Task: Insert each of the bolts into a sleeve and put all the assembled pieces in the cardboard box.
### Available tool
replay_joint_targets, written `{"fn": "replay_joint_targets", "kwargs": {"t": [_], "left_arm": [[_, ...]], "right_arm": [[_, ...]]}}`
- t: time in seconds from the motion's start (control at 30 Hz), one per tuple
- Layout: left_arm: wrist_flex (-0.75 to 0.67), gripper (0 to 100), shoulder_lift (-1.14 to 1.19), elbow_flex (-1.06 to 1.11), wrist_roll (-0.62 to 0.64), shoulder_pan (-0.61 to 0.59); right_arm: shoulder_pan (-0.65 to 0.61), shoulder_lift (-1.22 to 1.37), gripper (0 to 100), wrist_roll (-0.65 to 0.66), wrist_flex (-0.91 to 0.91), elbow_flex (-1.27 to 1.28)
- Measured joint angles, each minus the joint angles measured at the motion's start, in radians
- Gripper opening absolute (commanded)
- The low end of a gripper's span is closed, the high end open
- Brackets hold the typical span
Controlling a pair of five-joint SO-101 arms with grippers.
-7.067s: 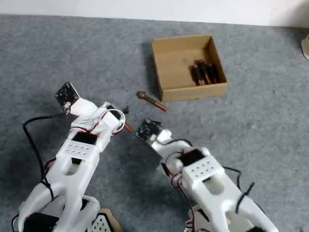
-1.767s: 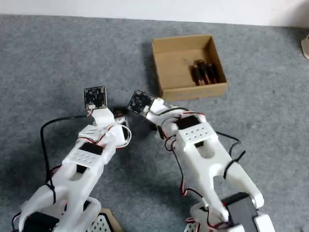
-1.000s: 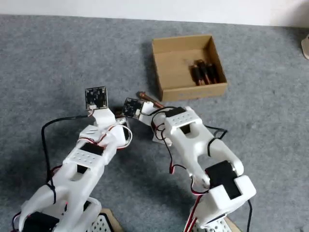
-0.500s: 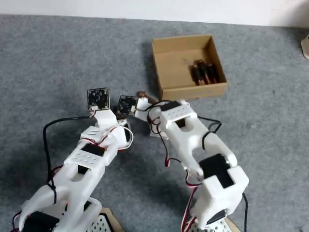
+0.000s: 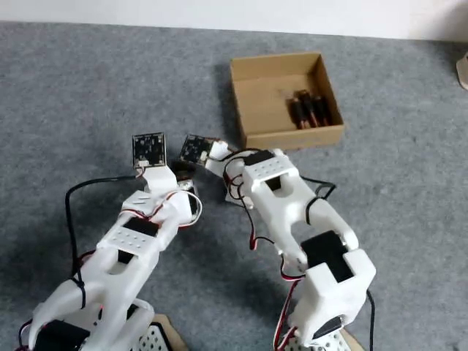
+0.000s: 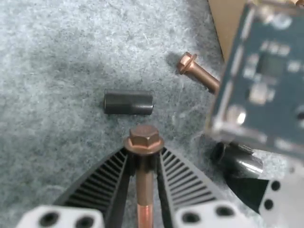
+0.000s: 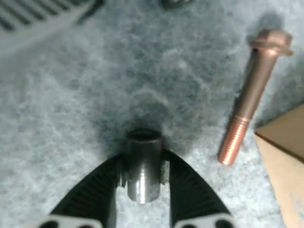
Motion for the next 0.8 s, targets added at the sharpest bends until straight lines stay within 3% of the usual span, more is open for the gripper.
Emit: {"fn": "replay_joint_targets", "kwargs": {"t": [0.37, 0.63, 0.8], "left_arm": [[-0.015, 0, 0.0, 0.0, 0.002, 0.0], [-0.305, 0, 0.0, 0.11, 0.002, 0.0], [-0.44, 0, 0.0, 0.157, 0.002, 0.0]], "right_arm": [[0.014, -0.218, 0.5, -0.232, 0.032, 0.015], [0.069, -0.442, 0.5, -0.342, 0.092, 0.144], [0.109, -0.548, 0.5, -0.479, 0.094, 0.244]]}}
